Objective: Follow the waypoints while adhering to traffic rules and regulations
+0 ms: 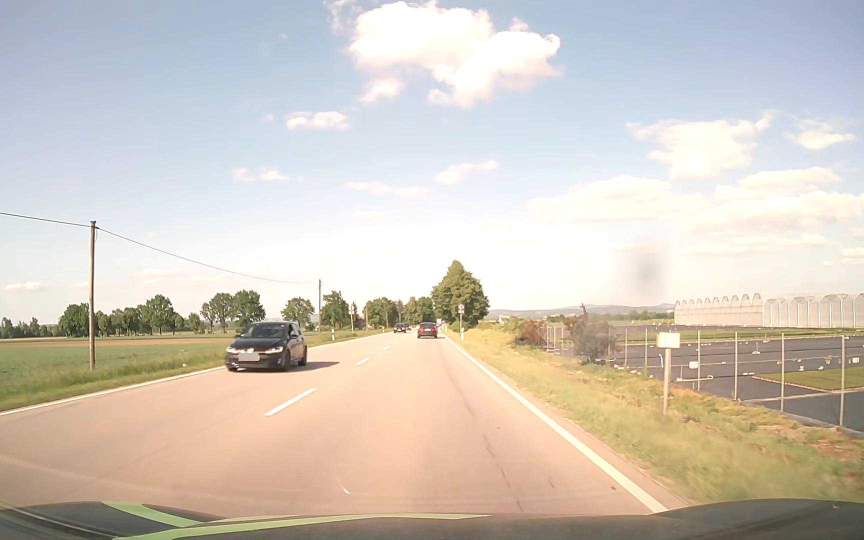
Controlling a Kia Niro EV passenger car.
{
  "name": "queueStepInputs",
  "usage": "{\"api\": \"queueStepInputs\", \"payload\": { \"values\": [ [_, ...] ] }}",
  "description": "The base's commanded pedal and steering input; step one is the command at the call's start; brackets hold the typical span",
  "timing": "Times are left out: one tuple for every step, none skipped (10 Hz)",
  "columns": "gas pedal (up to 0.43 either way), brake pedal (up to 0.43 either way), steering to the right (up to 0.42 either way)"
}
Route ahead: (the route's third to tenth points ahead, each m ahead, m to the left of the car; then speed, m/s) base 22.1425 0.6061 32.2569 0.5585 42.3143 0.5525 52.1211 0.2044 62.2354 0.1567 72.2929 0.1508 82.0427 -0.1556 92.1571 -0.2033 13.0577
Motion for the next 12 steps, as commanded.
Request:
{"api": "queueStepInputs", "payload": {
  "values": [
    [0.130, 0.000, -0.003],
    [0.130, 0.000, -0.003],
    [0.130, 0.000, -0.003],
    [0.130, 0.000, -0.003],
    [0.130, 0.000, -0.003],
    [0.130, 0.000, -0.003],
    [0.130, 0.000, -0.003],
    [0.130, 0.000, -0.003],
    [0.130, 0.000, -0.003],
    [0.130, 0.000, -0.002],
    [0.130, 0.000, -0.002],
    [0.130, 0.000, -0.002]
  ]
}}
